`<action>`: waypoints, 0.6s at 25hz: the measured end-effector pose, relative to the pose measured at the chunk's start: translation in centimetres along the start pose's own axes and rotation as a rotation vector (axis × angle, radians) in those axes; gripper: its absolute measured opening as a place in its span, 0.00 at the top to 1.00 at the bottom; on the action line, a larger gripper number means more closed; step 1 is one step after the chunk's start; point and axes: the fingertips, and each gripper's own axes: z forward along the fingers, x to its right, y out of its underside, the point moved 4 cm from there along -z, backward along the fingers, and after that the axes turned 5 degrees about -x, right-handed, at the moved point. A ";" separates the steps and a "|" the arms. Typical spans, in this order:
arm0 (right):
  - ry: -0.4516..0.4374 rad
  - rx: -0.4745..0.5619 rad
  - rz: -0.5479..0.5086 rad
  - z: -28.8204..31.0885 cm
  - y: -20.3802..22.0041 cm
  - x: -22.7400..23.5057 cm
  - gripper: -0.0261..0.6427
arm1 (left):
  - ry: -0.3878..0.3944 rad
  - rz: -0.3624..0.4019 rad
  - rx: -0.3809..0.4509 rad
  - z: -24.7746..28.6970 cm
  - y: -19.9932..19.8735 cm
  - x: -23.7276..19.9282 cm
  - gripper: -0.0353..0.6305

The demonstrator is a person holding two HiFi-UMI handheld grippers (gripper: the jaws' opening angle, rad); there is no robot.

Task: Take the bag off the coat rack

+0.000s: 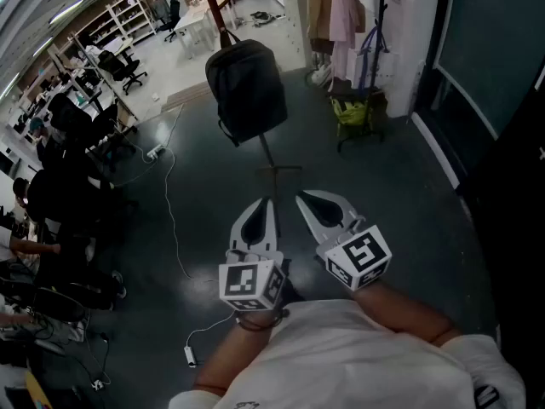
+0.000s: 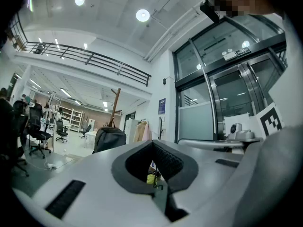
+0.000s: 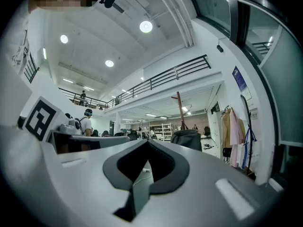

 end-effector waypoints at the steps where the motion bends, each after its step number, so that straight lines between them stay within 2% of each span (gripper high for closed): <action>1: 0.001 0.002 -0.001 0.2 0.0 0.0 0.96 | 0.000 -0.001 0.002 0.0 0.0 -0.2 0.94; 15: -0.018 0.000 -0.011 3.8 0.1 -1.2 0.96 | -0.010 -0.012 -0.007 0.3 0.2 -4.0 0.94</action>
